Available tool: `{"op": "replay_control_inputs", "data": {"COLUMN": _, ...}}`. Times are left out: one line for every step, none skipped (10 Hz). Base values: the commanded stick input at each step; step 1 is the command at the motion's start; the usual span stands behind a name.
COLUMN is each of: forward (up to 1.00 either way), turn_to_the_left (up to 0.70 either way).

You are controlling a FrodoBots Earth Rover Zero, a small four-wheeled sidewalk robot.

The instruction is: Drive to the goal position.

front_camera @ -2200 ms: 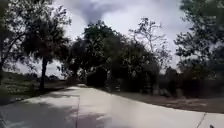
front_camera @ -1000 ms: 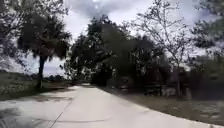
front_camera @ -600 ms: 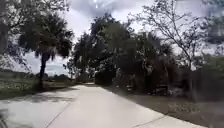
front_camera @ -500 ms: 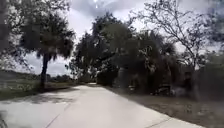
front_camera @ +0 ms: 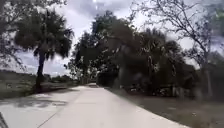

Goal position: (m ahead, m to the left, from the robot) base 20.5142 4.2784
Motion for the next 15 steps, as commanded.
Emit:
{"op": "replay_control_inputs", "data": {"forward": 0.85, "turn_to_the_left": 0.20}}
{"op": "replay_control_inputs", "data": {"forward": 0.85, "turn_to_the_left": 0.34}}
{"op": "replay_control_inputs", "data": {"forward": 0.85, "turn_to_the_left": 0.33}}
{"op": "replay_control_inputs", "data": {"forward": 0.85, "turn_to_the_left": 0.00}}
{"op": "replay_control_inputs", "data": {"forward": 0.85, "turn_to_the_left": 0.00}}
{"op": "replay_control_inputs", "data": {"forward": 0.85, "turn_to_the_left": 0.13}}
{"op": "replay_control_inputs", "data": {"forward": 0.85, "turn_to_the_left": 0.34}}
{"op": "replay_control_inputs", "data": {"forward": 0.85, "turn_to_the_left": 0.12}}
{"op": "replay_control_inputs", "data": {"forward": 0.85, "turn_to_the_left": 0.00}}
{"op": "replay_control_inputs", "data": {"forward": 0.85, "turn_to_the_left": 0.00}}
{"op": "replay_control_inputs", "data": {"forward": 0.85, "turn_to_the_left": 0.34}}
{"op": "replay_control_inputs", "data": {"forward": 0.85, "turn_to_the_left": 0.34}}
{"op": "replay_control_inputs", "data": {"forward": 0.85, "turn_to_the_left": 0.34}}
{"op": "replay_control_inputs", "data": {"forward": 0.85, "turn_to_the_left": 0.08}}
{"op": "replay_control_inputs", "data": {"forward": 0.85, "turn_to_the_left": 0.00}}
